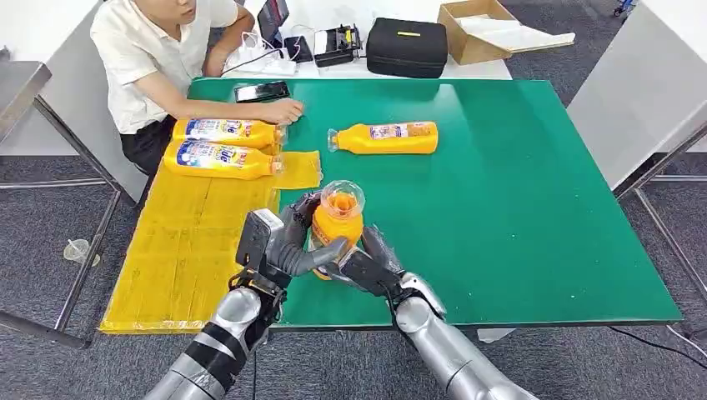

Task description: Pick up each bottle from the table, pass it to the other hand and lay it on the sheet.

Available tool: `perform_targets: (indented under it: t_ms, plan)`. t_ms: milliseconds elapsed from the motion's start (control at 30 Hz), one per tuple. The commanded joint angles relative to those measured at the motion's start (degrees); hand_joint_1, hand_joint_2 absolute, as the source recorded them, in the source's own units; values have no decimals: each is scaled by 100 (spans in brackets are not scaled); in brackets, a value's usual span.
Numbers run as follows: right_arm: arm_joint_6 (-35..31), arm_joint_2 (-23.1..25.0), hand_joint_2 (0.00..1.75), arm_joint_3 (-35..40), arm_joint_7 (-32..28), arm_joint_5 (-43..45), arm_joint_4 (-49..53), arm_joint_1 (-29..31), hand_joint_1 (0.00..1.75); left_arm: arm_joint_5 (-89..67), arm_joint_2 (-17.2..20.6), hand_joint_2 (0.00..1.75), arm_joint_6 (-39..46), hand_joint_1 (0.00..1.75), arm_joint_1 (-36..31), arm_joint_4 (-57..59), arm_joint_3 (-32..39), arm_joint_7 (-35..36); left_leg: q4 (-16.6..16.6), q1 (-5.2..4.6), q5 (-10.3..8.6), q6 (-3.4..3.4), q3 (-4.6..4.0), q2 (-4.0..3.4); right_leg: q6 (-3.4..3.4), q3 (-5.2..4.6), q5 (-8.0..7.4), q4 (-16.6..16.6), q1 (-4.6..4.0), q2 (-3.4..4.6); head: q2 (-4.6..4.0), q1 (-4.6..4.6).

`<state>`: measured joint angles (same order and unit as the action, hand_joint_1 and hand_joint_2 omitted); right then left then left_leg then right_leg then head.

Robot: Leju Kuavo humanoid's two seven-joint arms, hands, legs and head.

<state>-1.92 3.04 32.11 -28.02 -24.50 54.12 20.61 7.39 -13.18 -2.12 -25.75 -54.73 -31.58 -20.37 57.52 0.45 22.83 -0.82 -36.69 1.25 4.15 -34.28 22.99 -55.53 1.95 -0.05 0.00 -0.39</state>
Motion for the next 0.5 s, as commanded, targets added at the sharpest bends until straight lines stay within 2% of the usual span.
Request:
perform_targets:
  t_ms: [33,67,100,133,333,433,500]
  plan:
    - [-9,5,175,262,-56,-17,14,423,175,850,122,175,-936,175,-72,496,160,459,0,0,10,2,20,-28,-17,13,3,1,-4,20,0,0]
    - [-17,3,175,277,-56,-22,6,440,175,870,139,175,-950,166,-97,526,121,472,5,4,18,3,32,-37,-26,23,7,-1,-8,27,0,2]
    - [-31,3,175,280,-51,-30,5,447,175,840,151,175,-936,5,-115,532,83,466,3,1,13,3,24,-33,-21,15,4,-1,-5,25,0,0]
    - [-25,-9,175,284,-50,-29,-4,449,175,837,159,175,-929,0,-131,536,53,479,4,3,18,3,32,-40,-26,22,7,-2,-7,30,0,0]
    - [-79,-28,175,280,-4,-62,-25,447,175,709,187,175,-835,0,-158,486,-40,453,5,2,15,2,26,-30,-22,19,7,-2,-6,21,0,2]
    - [-163,-54,175,279,81,-106,-8,420,175,369,209,175,-389,0,-196,437,-206,472,-1,-2,5,1,11,-17,-12,5,1,0,-1,12,0,0]
    - [-215,-65,175,291,122,-162,20,420,175,159,229,175,-231,0,-206,394,-315,430,9,6,21,3,34,-33,-29,28,11,-3,-11,21,0,0]
